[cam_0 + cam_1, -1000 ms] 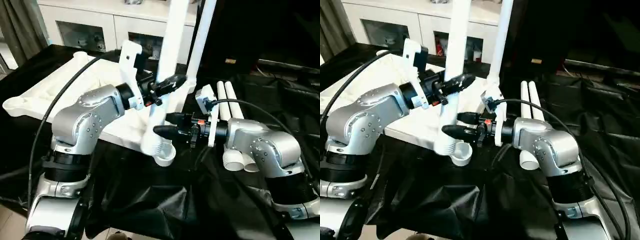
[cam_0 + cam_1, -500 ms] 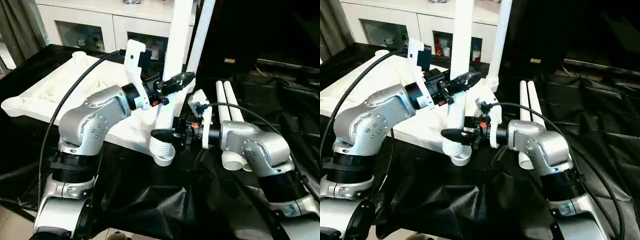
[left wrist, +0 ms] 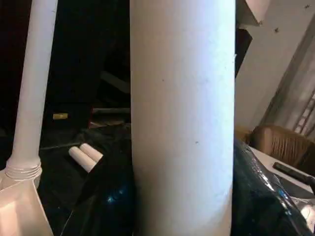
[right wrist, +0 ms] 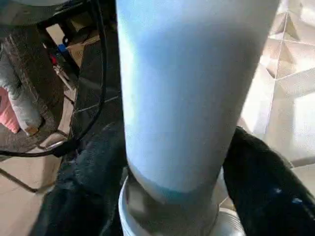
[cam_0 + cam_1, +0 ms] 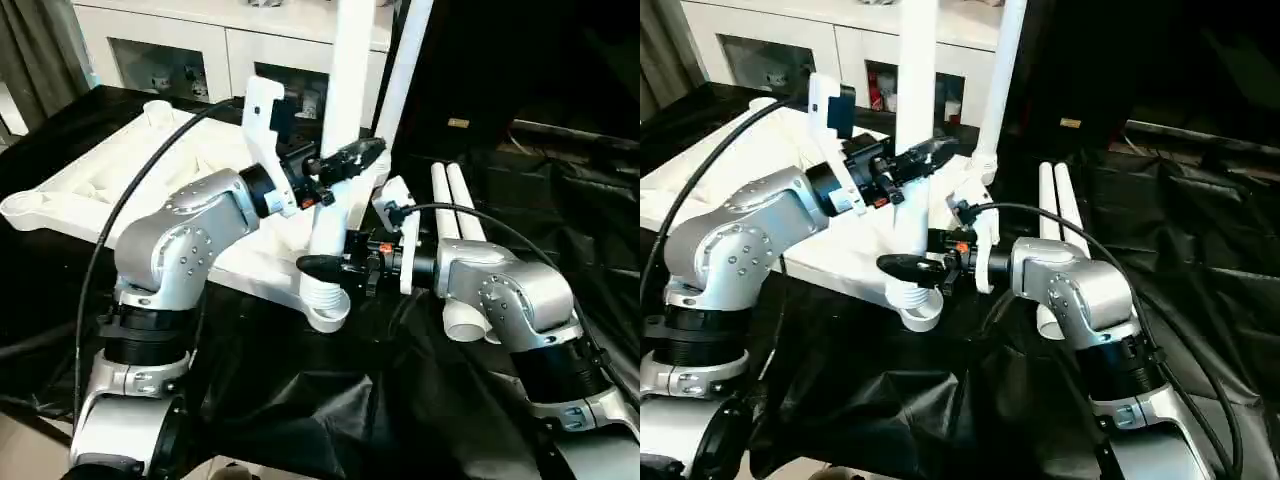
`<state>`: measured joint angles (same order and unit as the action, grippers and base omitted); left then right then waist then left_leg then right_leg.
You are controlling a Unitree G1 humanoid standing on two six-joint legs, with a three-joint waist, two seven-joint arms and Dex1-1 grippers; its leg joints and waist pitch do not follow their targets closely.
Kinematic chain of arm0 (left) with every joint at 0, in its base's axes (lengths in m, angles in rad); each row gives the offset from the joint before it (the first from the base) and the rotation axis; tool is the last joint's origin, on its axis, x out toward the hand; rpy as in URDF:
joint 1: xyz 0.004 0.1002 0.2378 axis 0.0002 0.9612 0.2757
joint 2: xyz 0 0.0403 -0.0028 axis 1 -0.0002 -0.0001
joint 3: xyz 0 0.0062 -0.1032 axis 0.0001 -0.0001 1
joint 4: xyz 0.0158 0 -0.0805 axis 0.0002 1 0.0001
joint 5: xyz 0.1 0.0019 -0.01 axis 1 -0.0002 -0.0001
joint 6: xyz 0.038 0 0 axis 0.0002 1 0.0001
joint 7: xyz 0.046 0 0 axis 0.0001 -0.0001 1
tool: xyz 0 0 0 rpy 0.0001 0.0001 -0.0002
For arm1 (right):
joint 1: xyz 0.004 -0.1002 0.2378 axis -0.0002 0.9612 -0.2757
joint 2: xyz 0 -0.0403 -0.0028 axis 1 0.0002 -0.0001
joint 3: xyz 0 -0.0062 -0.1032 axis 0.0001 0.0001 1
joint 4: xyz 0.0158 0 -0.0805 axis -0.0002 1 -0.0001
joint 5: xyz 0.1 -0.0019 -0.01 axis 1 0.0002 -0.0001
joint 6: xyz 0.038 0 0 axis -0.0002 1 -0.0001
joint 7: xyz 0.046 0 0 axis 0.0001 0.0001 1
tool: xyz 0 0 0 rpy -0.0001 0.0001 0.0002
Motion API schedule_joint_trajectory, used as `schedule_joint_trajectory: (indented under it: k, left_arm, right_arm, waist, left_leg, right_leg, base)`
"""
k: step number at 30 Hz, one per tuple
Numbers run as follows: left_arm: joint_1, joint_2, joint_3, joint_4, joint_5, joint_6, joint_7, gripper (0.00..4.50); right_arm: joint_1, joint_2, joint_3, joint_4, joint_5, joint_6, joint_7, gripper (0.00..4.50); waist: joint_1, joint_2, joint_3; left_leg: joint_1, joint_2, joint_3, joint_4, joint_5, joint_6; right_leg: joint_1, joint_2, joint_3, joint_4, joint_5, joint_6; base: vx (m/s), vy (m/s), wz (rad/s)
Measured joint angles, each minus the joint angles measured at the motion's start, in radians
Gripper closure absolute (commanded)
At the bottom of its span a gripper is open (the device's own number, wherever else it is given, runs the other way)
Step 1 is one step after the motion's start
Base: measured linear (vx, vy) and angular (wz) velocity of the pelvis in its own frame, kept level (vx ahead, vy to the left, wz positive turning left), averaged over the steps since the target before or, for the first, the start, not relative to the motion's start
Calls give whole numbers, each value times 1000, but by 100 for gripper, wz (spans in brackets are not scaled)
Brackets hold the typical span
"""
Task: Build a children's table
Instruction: Rotate table base
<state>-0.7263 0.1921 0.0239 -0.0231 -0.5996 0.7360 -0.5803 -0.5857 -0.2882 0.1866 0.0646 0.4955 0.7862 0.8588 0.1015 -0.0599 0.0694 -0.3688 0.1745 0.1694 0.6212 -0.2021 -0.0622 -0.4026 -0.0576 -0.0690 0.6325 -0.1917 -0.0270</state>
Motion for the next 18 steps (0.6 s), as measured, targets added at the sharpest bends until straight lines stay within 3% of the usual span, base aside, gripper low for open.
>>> schedule_joint_trajectory:
  k: [11, 16, 18]
  left_arm:
    - [3, -1, -2, -6, -8, 8, -6, 265]
    - [7, -3, -2, -13, -8, 13, -4, 265]
    - [7, -4, -2, -14, -8, 14, -2, 209]
  right_arm:
    - [0, 2, 2, 16, 0, -9, 13, 251]
    - [0, 3, 6, 16, 0, -11, 12, 257]
    - [0, 4, 6, 16, -1, -11, 12, 257]
  waist:
    - [-1, 0, 0]
    - [-1, 0, 0]
    - [-1, 0, 0]
  left_leg:
    - [0, 0, 0, 0, 0, 0]
    - [0, 0, 0, 0, 0, 0]
    - [0, 0, 0, 0, 0, 0]
  right_leg:
    - [0, 0, 0, 0, 0, 0]
    - [0, 0, 0, 0, 0, 0]
    - [0, 0, 0, 0, 0, 0]
  base:
    - [0, 0, 0]
    - [0, 0, 0]
    - [0, 0, 0]
